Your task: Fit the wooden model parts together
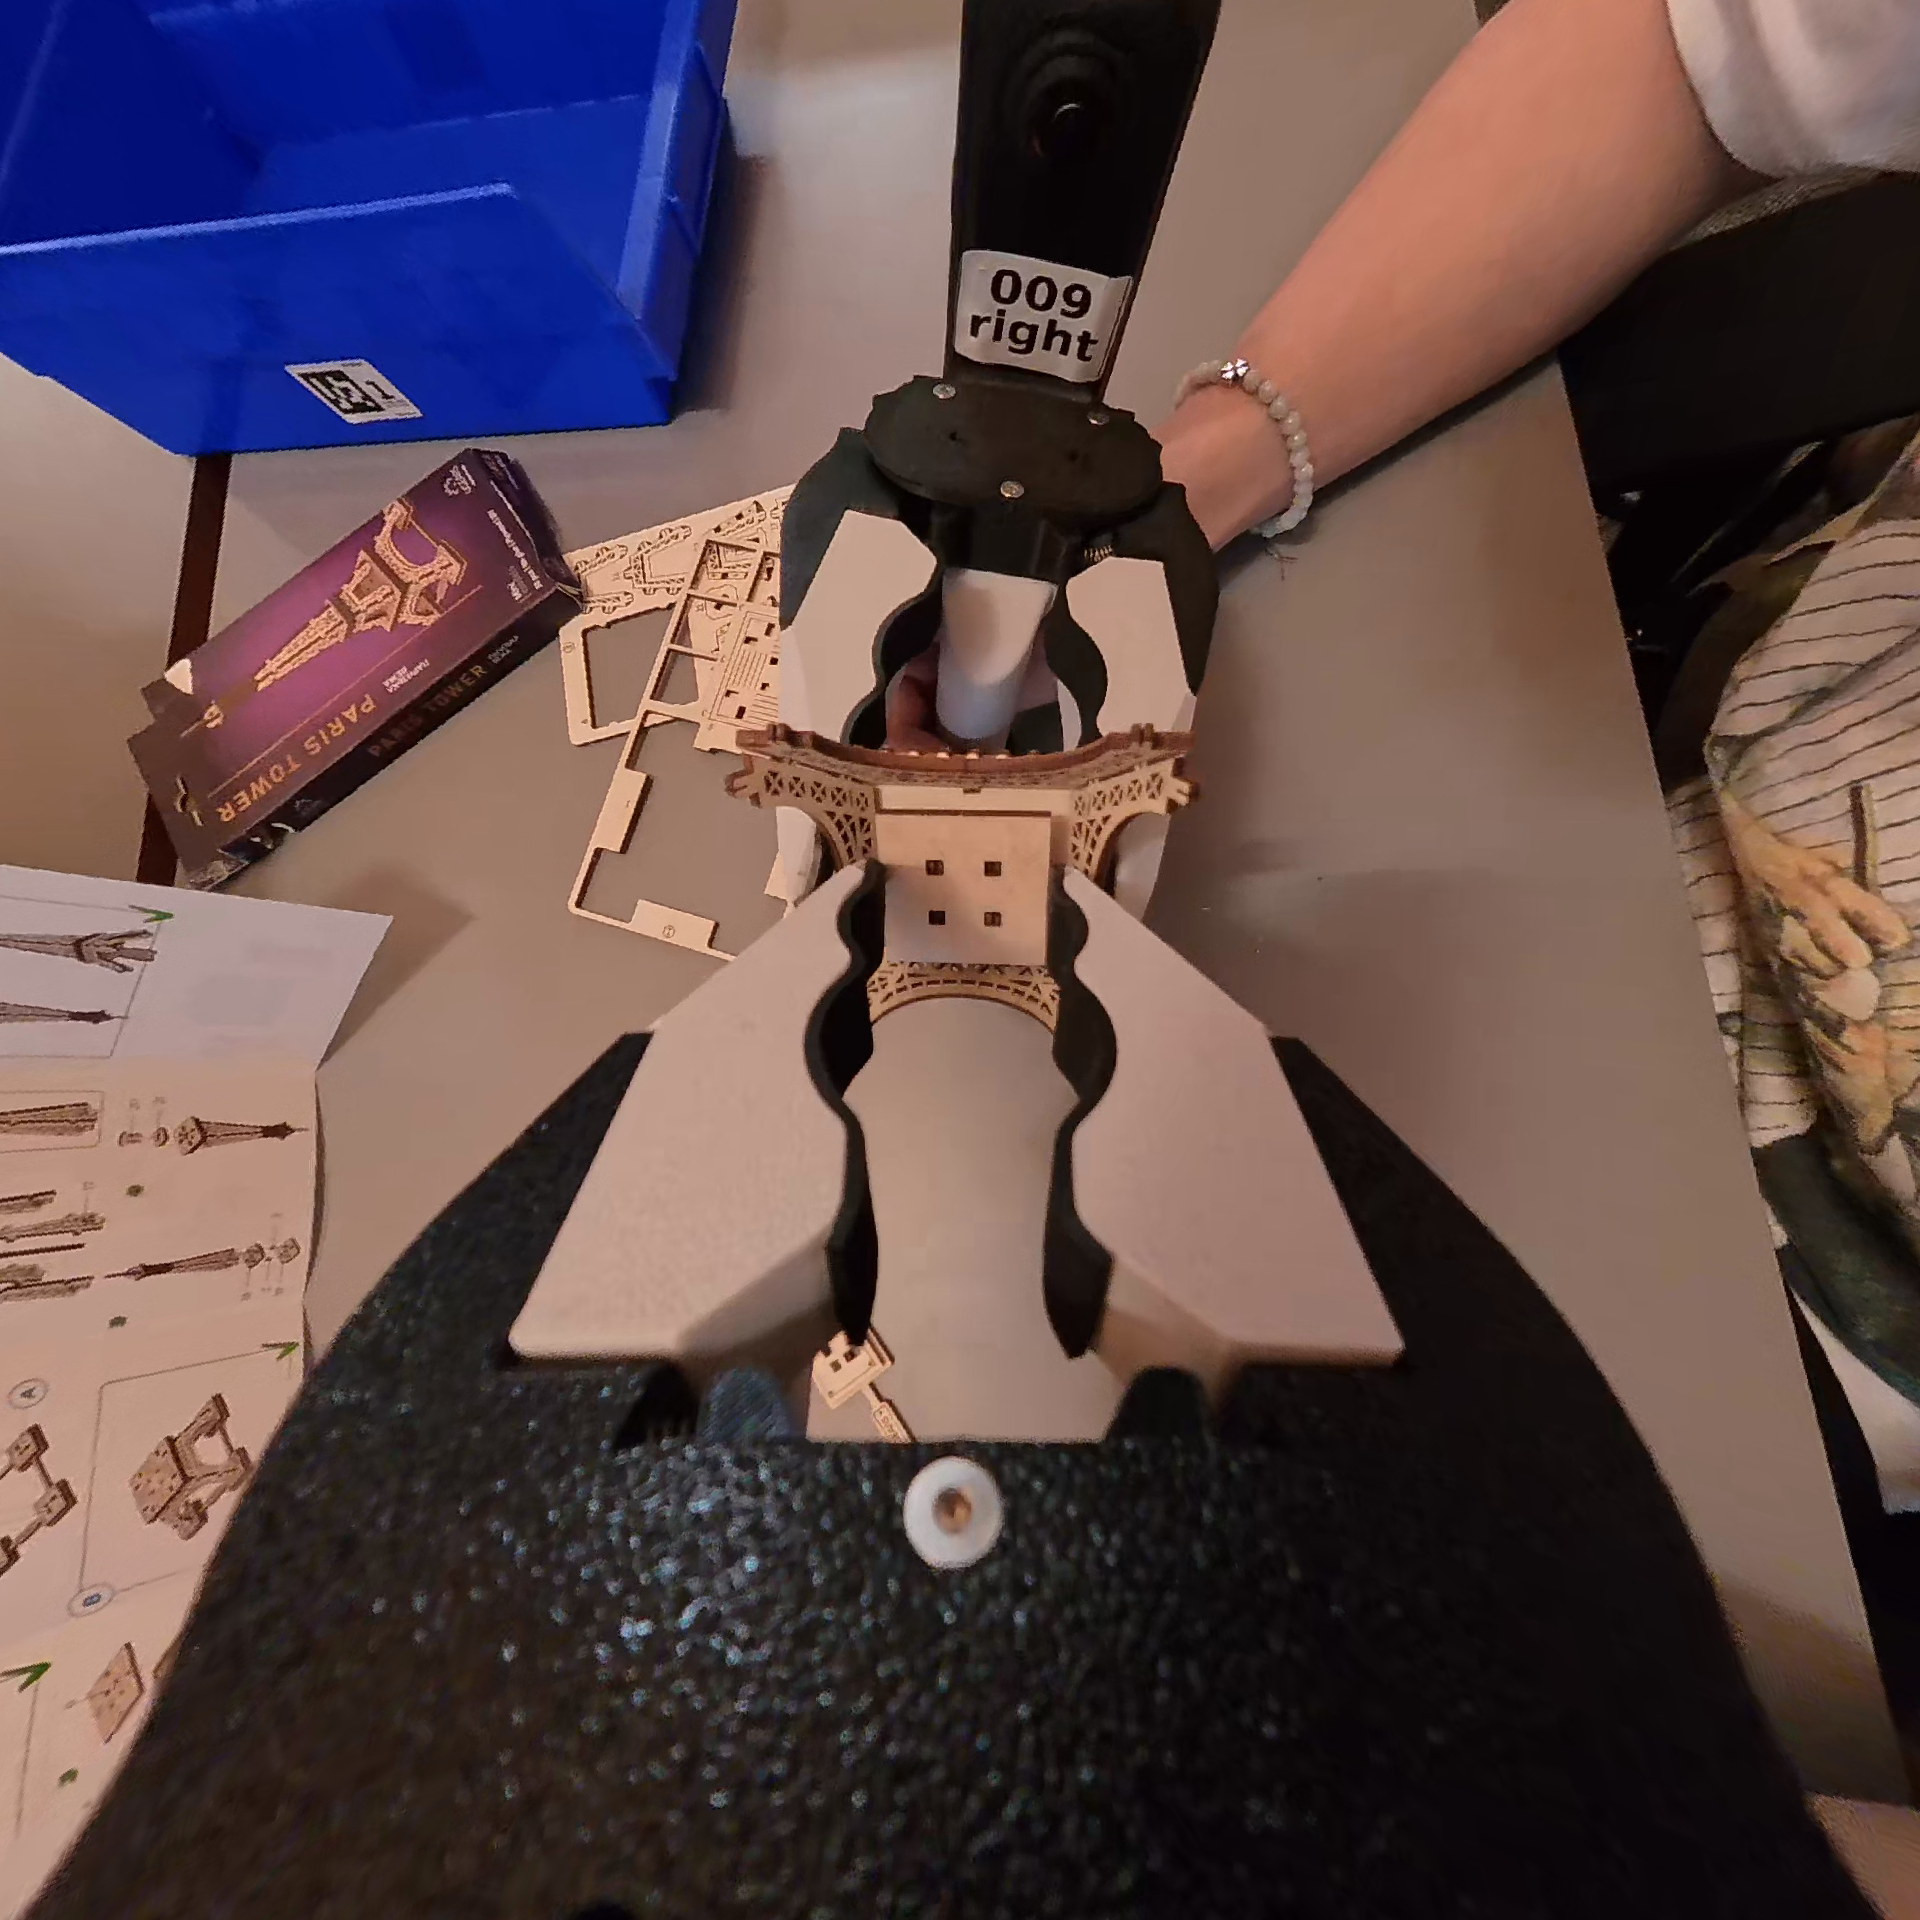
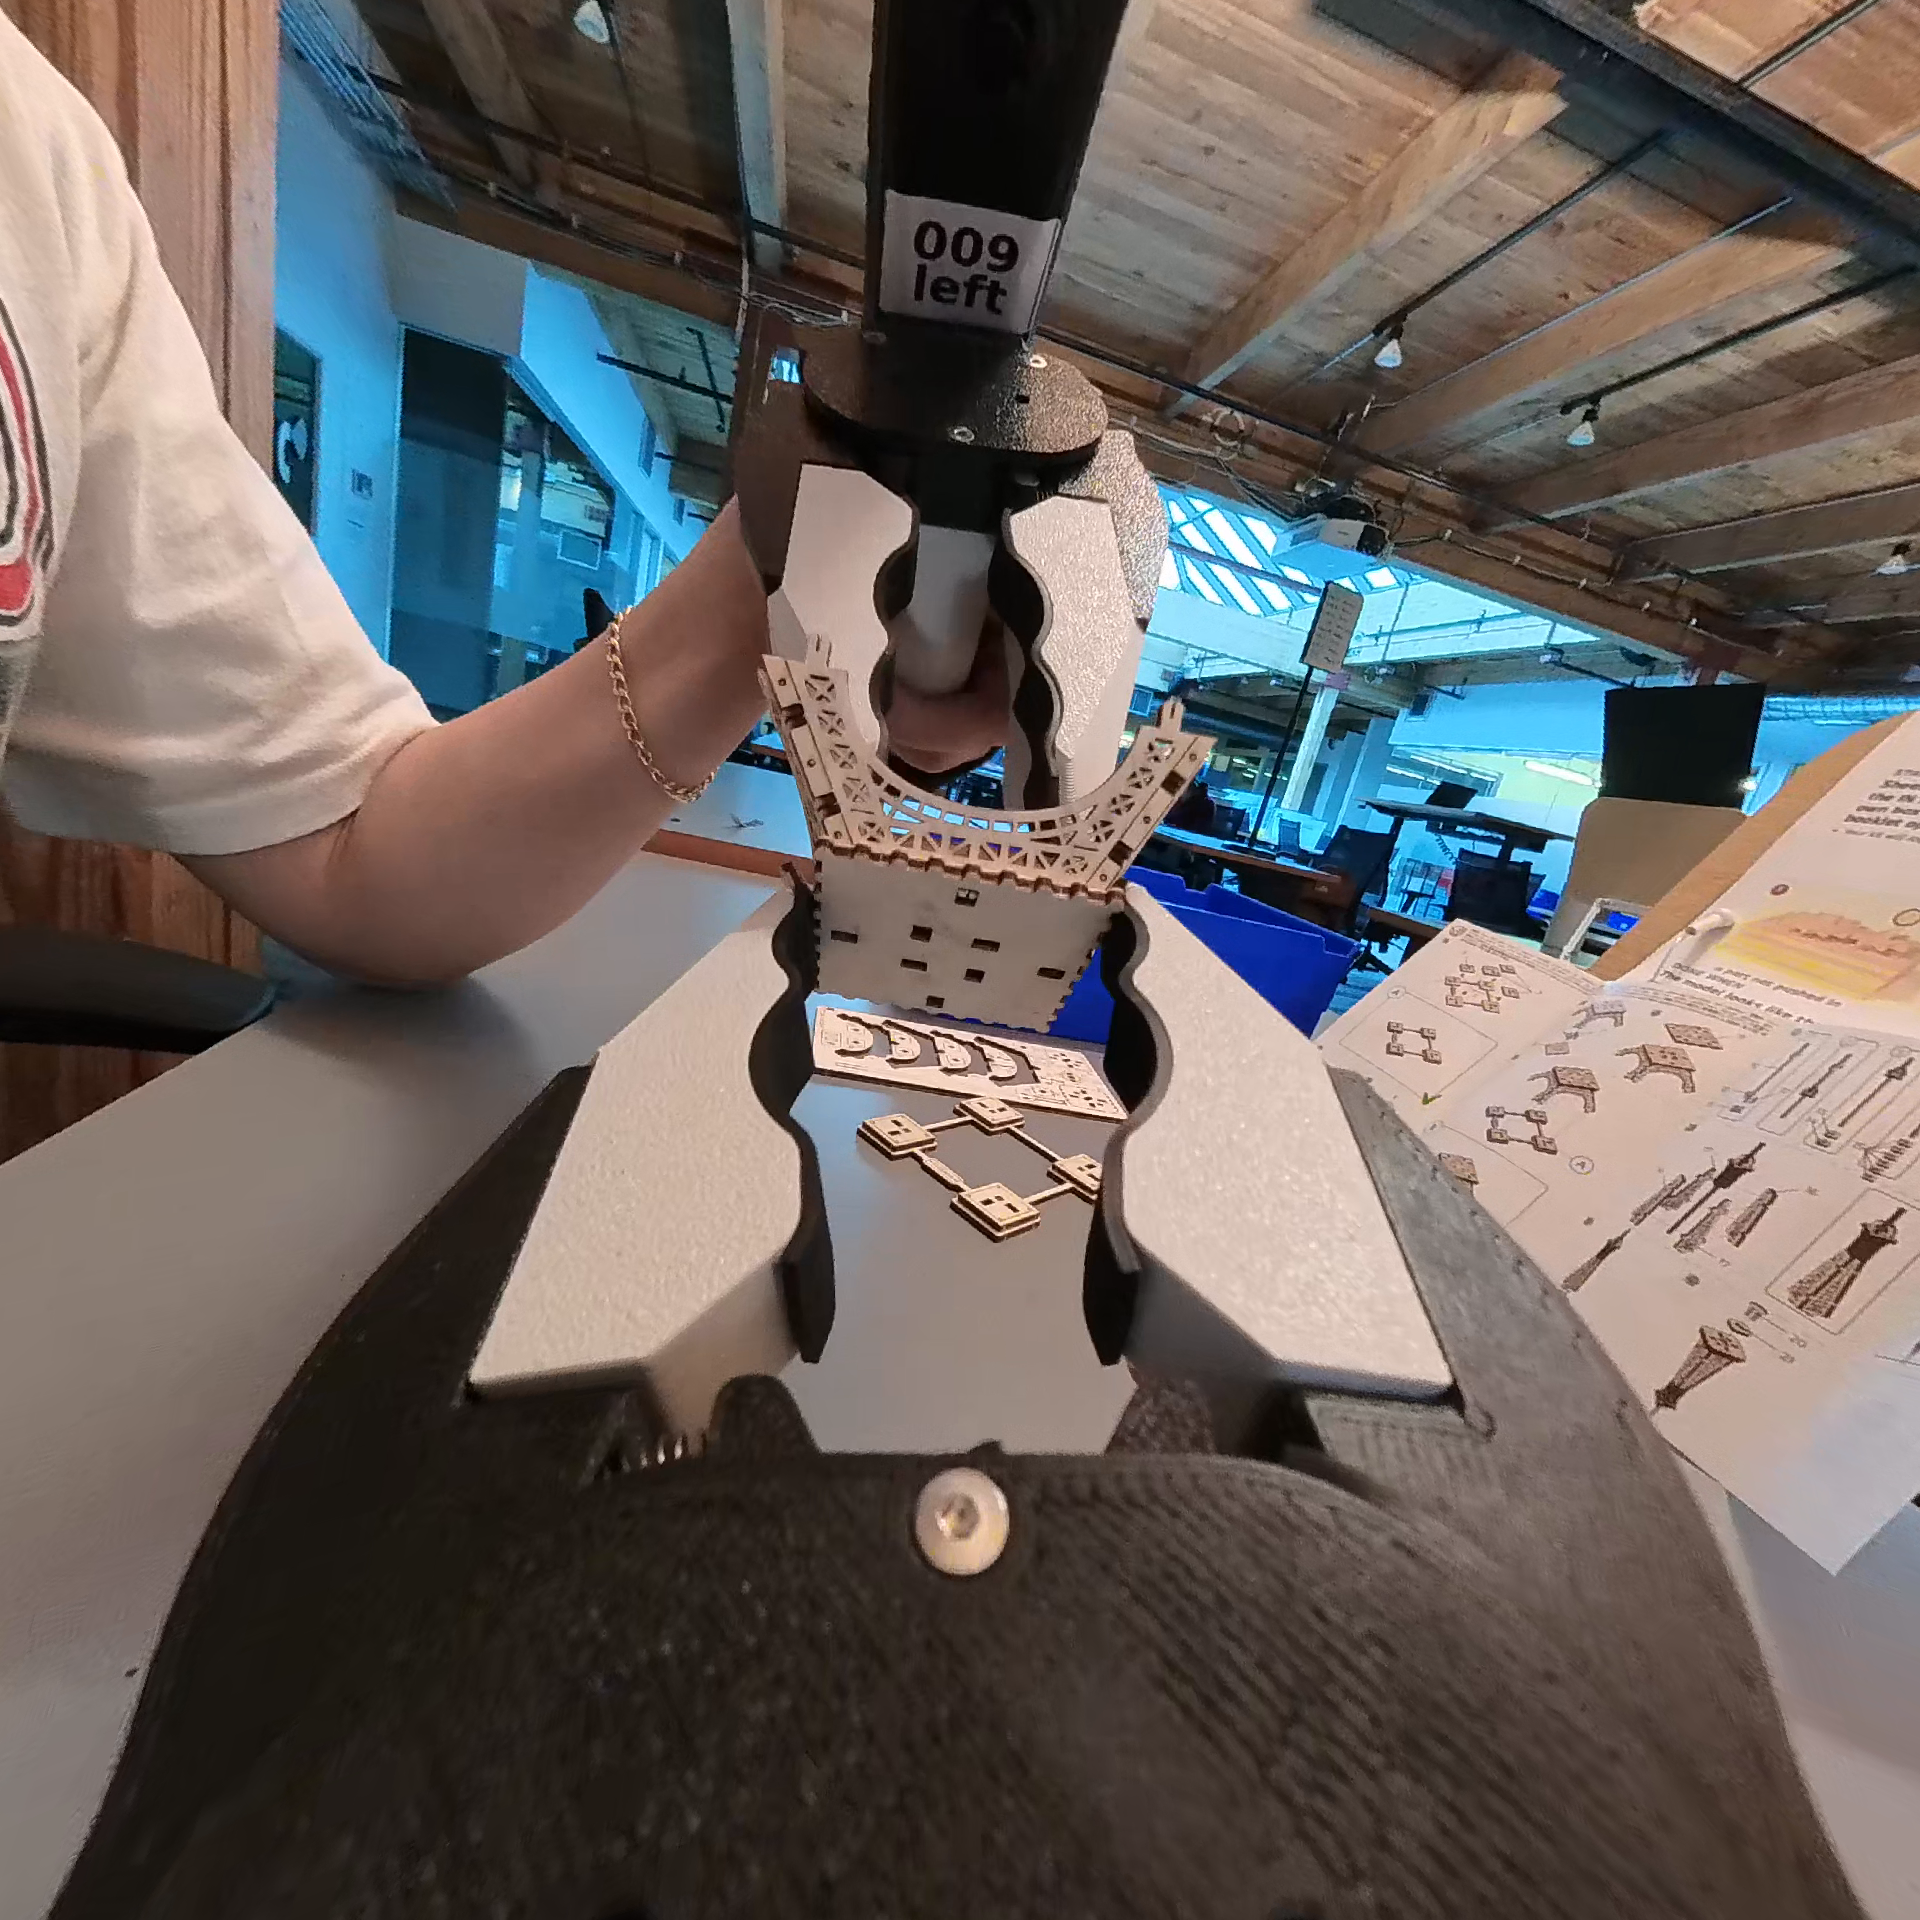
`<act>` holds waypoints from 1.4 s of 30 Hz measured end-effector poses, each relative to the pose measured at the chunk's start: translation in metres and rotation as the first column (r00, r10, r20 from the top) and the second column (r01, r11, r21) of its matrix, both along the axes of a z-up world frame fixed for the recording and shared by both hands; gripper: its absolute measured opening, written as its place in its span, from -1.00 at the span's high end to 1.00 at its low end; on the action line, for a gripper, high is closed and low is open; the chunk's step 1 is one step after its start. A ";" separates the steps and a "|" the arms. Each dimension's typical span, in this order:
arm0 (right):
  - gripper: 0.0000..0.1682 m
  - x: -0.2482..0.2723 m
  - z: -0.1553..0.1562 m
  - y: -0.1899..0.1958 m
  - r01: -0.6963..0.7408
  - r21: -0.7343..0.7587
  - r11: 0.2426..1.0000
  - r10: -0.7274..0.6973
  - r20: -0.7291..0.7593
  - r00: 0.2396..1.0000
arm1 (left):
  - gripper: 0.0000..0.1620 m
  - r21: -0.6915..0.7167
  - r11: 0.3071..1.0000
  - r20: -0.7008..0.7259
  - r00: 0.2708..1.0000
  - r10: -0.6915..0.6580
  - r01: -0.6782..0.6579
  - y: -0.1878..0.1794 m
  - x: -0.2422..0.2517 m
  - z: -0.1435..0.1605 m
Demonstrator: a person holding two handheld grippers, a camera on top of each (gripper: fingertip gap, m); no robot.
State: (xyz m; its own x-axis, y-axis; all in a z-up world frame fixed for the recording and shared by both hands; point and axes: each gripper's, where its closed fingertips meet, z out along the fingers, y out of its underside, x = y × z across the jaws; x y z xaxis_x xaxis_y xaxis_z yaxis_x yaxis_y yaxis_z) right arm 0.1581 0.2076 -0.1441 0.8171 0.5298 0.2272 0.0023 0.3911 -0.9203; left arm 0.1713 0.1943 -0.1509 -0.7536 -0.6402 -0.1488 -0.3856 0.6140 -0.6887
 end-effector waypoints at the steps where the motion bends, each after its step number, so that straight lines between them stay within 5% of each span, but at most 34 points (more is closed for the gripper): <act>1: 0.37 0.000 0.000 0.000 -0.003 -0.003 1.000 0.003 0.002 1.000 | 0.65 0.005 1.000 0.003 1.000 -0.006 0.006 0.000 0.000 0.000; 19: 0.36 -0.004 -0.016 0.006 0.015 -0.139 0.990 -0.004 0.081 0.997 | 0.65 0.098 0.995 -0.035 0.999 -0.031 0.034 0.005 -0.003 -0.014; 42: 0.38 0.001 -0.019 0.008 0.029 -0.176 0.984 -0.016 0.075 0.997 | 0.65 0.013 1.000 -0.072 0.997 0.005 -0.004 0.006 0.002 -0.017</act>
State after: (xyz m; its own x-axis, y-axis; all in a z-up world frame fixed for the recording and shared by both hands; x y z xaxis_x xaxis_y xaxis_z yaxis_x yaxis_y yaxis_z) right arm 0.1589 0.2155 -0.1633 0.8139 0.5488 0.1909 0.0789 0.2211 -0.9720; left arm 0.1735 0.2002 -0.1678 -0.7599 -0.6420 -0.1025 -0.4369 0.6210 -0.6508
